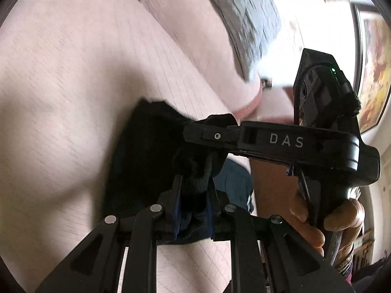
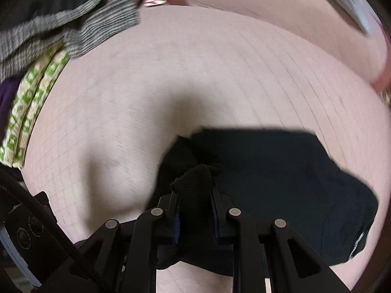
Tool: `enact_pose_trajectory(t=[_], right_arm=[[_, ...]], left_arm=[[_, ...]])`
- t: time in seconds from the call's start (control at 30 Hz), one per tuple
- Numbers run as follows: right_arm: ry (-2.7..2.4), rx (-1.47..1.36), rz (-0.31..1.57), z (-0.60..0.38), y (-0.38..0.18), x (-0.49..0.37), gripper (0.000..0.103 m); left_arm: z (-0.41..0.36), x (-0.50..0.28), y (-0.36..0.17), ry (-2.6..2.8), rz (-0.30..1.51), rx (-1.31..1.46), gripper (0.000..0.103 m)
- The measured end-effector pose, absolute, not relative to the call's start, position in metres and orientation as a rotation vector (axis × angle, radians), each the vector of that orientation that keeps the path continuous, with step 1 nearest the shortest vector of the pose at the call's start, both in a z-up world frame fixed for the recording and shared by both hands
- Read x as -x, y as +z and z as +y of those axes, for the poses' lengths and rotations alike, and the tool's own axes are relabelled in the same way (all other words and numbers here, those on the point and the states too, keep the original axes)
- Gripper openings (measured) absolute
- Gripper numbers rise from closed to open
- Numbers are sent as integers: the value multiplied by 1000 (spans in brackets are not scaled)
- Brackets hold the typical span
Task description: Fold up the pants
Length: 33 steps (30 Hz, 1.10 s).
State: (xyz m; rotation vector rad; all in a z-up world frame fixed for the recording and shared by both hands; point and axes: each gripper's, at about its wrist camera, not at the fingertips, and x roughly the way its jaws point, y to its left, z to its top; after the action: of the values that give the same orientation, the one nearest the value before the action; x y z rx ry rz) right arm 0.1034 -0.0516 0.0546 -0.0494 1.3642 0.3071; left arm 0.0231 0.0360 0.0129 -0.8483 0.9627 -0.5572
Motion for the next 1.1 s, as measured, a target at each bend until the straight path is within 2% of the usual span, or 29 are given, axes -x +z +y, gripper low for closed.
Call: enact_pose_trajectory(t=[0.03, 0.1, 0.13, 0.17, 0.2, 0.33, 0.47, 0.57, 0.7, 0.83, 0.87, 0.9, 0.93, 0.97, 1.0, 1.1], right_arm=[[298, 8, 1370, -70, 47, -101, 21], [282, -40, 1370, -97, 39, -103, 23], [260, -56, 1363, -109, 33, -100, 25], [223, -64, 1351, -123, 26, -99, 32], [189, -65, 1339, -137, 22, -97, 38], [83, -115, 1224, -176, 28, -81, 41], [85, -189, 1085, -191, 62, -55, 42], [259, -298, 1063, -186, 74, -40, 42], [390, -363, 1118, -163, 53, -35, 42], [258, -333, 1164, -162, 16, -48, 41], [165, -300, 1163, -168, 10, -49, 40], [116, -286, 1155, -175, 8, -47, 25], [94, -301, 1143, -182, 8, -44, 22], [32, -276, 1127, -188, 14, -39, 26], [-64, -214, 1105, -189, 20, -34, 34], [-141, -120, 994, -188, 45, -18, 35]], left_arm=[[23, -21, 12, -561, 982, 822, 17], [9, -21, 8, -568, 1008, 774, 31], [2, -15, 11, -574, 1020, 731, 48], [-1, -9, 15, -582, 1015, 707, 58], [-1, -5, 19, -598, 1000, 689, 60], [12, 16, 34, -633, 918, 575, 74], [48, 17, 25, -517, 868, 485, 74], [63, 14, 6, -431, 914, 488, 74], [67, 12, 2, -413, 911, 529, 74], [68, 23, 1, -393, 904, 482, 74], [66, 21, 0, -390, 911, 483, 74], [66, 21, -2, -389, 917, 487, 74], [66, 20, -3, -393, 927, 500, 74], [67, 20, -2, -397, 932, 508, 74], [67, 19, -3, -402, 937, 518, 74], [68, 18, 1, -404, 934, 528, 74]])
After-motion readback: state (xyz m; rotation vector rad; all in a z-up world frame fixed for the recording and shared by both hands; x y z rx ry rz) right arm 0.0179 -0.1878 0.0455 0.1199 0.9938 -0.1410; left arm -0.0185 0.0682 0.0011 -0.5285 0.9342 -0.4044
